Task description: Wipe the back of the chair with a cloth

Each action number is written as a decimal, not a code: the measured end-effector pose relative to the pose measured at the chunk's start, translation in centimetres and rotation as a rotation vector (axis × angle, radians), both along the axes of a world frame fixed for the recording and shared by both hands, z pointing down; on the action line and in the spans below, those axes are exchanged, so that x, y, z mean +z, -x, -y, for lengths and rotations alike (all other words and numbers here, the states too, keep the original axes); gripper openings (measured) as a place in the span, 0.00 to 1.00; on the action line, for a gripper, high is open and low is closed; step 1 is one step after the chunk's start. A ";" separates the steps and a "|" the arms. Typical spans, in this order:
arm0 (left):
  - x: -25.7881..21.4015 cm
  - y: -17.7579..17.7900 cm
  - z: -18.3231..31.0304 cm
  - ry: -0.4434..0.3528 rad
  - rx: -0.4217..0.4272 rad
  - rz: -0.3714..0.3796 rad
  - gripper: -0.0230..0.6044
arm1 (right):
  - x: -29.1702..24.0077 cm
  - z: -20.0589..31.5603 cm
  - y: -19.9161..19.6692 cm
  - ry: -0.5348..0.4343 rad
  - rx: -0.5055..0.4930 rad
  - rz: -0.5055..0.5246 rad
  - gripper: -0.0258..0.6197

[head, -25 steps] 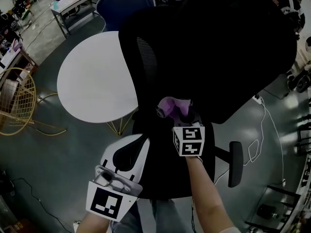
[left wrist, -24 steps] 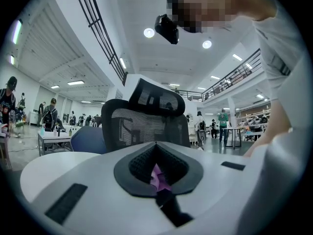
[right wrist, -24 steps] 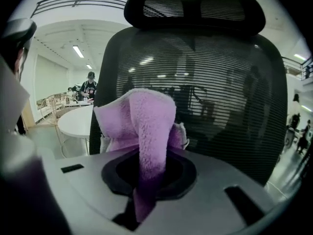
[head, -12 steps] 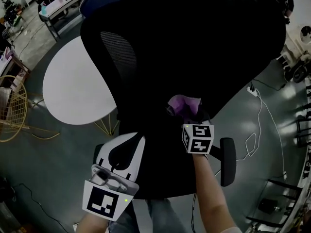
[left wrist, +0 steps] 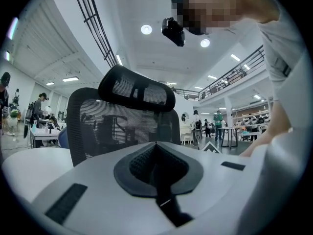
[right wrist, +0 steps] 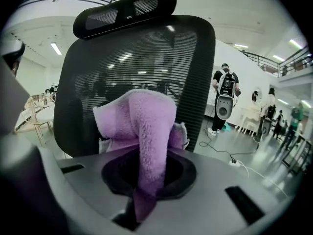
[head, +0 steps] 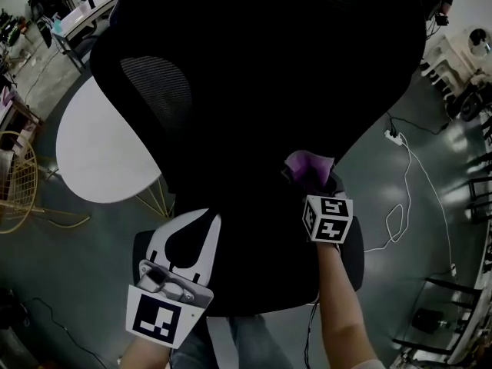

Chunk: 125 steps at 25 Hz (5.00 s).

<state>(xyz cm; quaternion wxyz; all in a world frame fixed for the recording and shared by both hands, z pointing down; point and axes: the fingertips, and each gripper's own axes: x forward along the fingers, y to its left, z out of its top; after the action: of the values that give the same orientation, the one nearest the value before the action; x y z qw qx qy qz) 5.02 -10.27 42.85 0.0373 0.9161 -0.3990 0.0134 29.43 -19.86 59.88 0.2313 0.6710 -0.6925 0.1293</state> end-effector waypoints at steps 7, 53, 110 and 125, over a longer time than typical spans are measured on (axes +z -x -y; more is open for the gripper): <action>0.3 -1.3 -0.1 0.000 0.015 -0.002 0.05 | 0.1 -0.2 -0.8 -0.035 0.012 0.005 0.12; 1.5 9.0 -0.4 0.022 -0.083 -0.013 0.05 | 7.8 -0.2 17.6 0.133 -0.118 0.056 0.12; -11.5 7.2 -3.8 -0.105 0.175 -0.053 0.05 | -21.2 -12.6 22.5 -0.212 -0.220 0.205 0.12; -15.8 5.6 -6.4 -0.141 0.293 -0.062 0.05 | -29.1 -18.3 20.7 -0.357 -0.149 0.234 0.12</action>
<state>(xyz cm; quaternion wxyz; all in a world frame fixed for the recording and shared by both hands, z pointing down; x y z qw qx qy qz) -0.57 -3.88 27.02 -0.0173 0.9648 -0.2599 -0.0377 8.72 -1.53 30.81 0.0361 0.6288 -0.7740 0.0641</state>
